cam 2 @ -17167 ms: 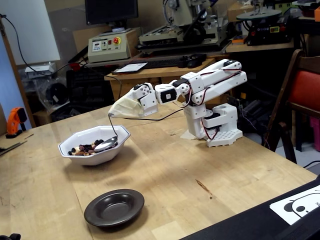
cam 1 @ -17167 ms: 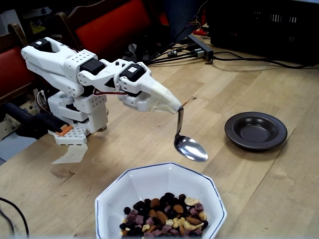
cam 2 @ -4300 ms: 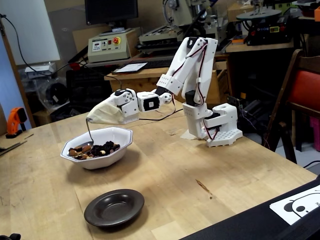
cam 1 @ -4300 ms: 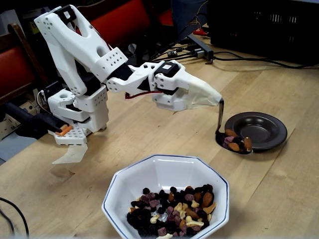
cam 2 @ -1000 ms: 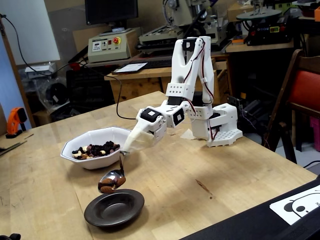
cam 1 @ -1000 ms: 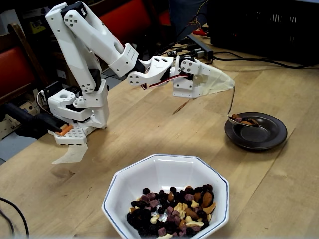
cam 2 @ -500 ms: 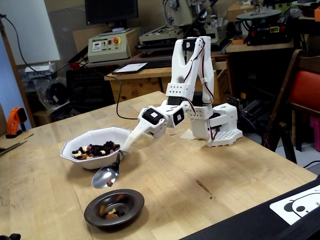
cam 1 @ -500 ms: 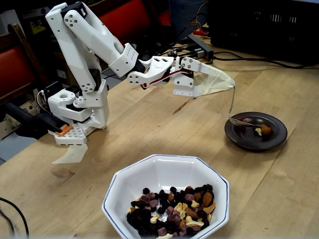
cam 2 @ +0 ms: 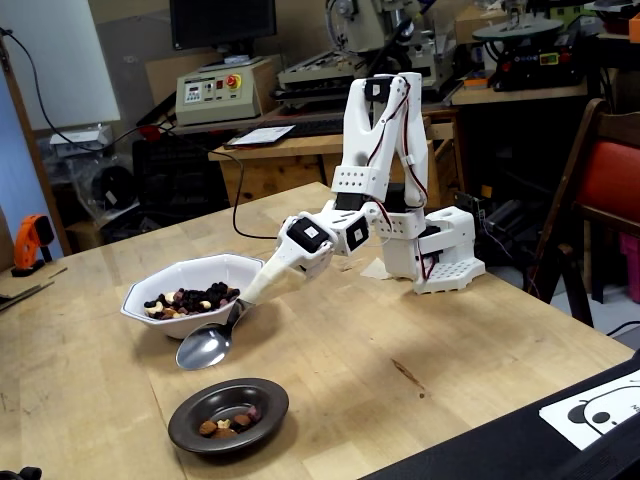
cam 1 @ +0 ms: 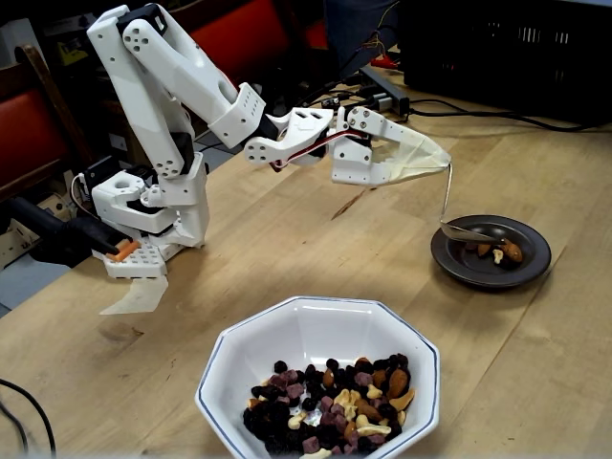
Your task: Use spoon to transfer food from the white bowl to brown plate
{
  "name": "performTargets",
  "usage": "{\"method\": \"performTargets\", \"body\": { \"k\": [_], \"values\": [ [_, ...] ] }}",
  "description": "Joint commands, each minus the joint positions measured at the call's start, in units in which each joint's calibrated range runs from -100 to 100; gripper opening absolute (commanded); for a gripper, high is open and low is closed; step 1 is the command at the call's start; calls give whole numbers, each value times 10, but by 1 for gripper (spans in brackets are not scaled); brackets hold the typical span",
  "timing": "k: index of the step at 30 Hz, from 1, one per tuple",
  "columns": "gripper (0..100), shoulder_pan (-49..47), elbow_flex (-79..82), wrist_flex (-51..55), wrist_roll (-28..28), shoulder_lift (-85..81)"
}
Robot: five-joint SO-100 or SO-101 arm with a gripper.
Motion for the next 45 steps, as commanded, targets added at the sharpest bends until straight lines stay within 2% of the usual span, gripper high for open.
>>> {"method": "performTargets", "body": {
  "k": [1,4,14,18,30,40,45],
  "values": [
    [2,-4,-41,-1,0,-11],
    [2,-3,-41,0,-14,-12],
    [2,2,-42,-3,-143,-14],
    [2,3,-42,-2,-176,-29],
    [2,87,-14,1,-183,-176],
    [2,114,47,1,-185,-193],
    [2,114,52,1,-210,-193]
  ]
}}
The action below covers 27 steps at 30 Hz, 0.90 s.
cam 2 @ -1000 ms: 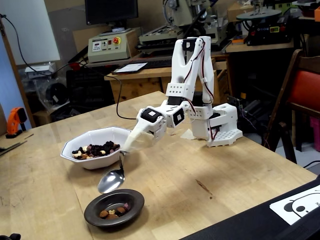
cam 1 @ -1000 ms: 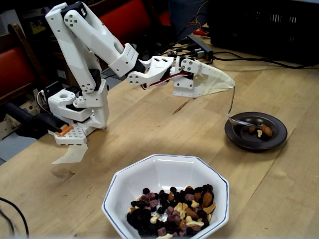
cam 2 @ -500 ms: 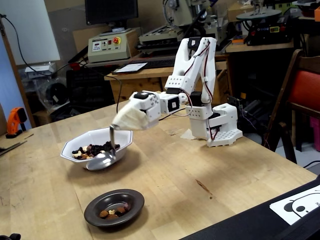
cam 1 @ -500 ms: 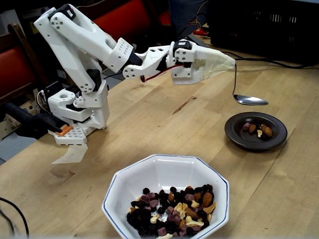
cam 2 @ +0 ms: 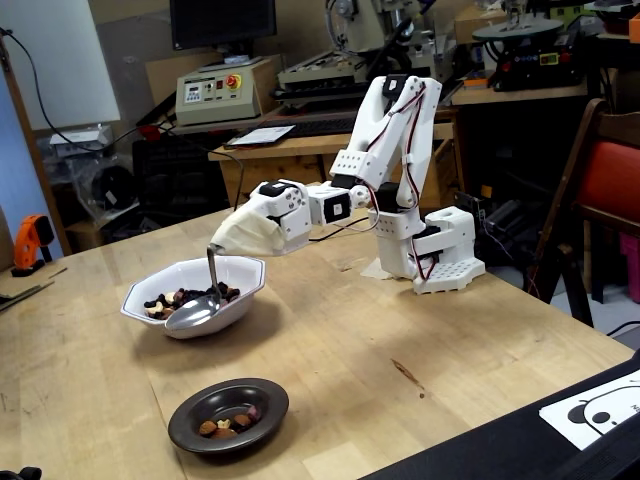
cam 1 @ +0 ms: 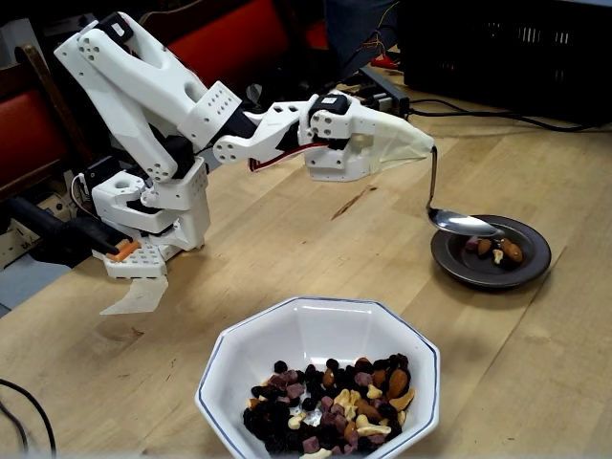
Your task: Use spoon to transfer food from the white bowl to brown plate
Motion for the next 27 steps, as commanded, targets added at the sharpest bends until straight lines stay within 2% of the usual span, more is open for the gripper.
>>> {"method": "performTargets", "body": {
  "k": [1,27],
  "values": [
    [2,5,-7,-1,-16,-27],
    [2,6,-4,-1,-18,-27]
  ]
}}
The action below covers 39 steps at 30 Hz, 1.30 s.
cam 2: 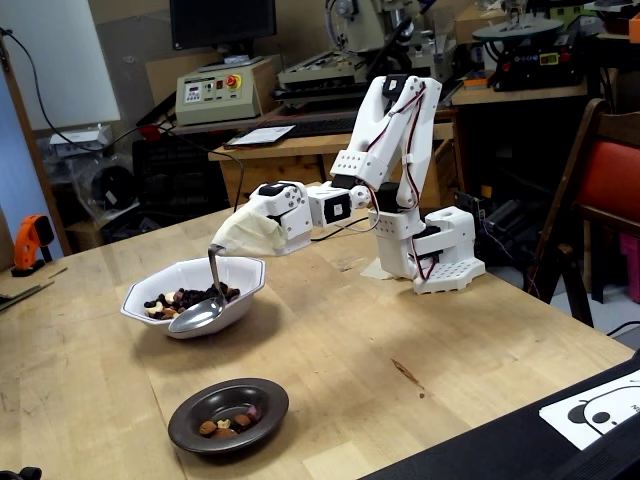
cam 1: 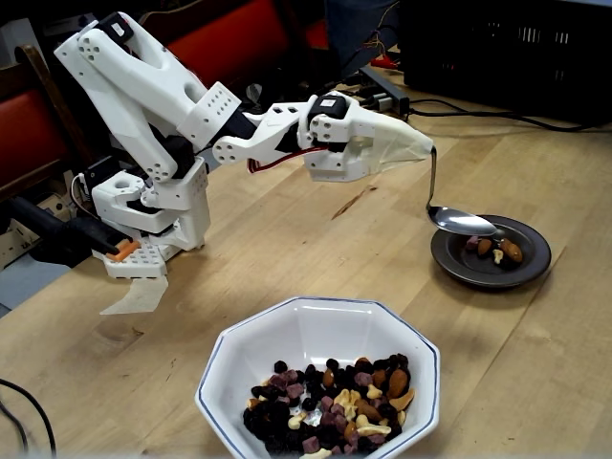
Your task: Use spoon to transfer food from the white bowl to brown plate
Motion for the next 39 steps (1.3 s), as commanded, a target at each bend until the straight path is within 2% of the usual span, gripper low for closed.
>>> {"method": "performTargets", "body": {
  "k": [1,17,23,28,39],
  "values": [
    [2,6,-6,-1,2,-27],
    [2,8,48,-2,3,-30],
    [2,52,59,5,0,-73],
    [2,85,52,72,-1,-98],
    [2,91,55,221,-1,-225]
  ]
}}
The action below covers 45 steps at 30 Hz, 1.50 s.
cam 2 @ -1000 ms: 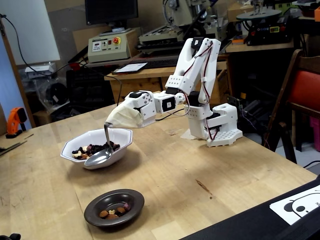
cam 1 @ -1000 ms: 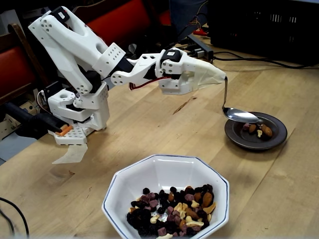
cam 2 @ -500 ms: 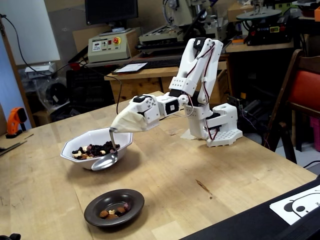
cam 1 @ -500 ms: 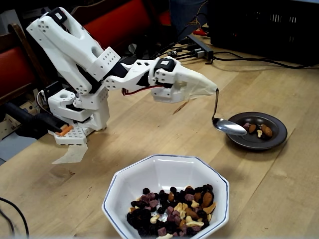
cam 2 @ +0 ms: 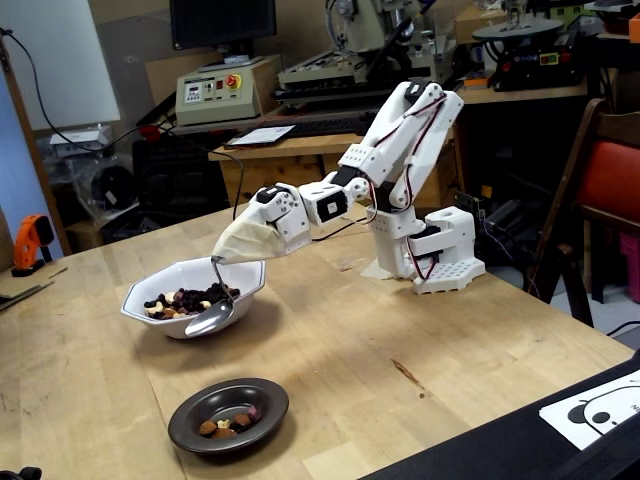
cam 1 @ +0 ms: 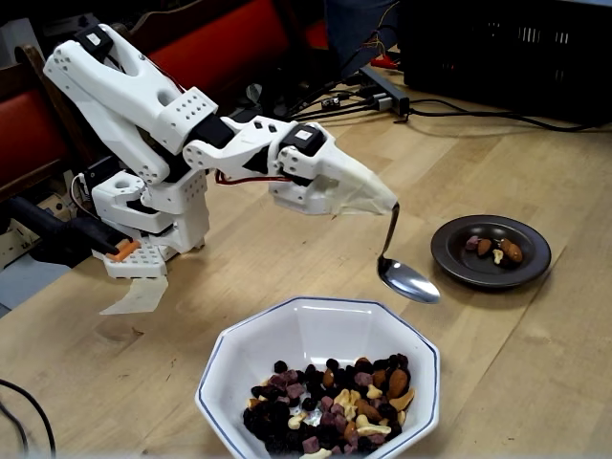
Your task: Use spoon to transfer food from the white bowl to brown plate
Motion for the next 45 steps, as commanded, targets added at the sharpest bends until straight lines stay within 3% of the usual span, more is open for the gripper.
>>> {"method": "performTargets", "body": {
  "k": [1,26,33,45],
  "values": [
    [2,4,-9,44,-1,-74],
    [2,1,-4,234,-10,-316],
    [2,2,1,255,-65,-370],
    [2,8,115,254,-65,-461]
  ]
}}
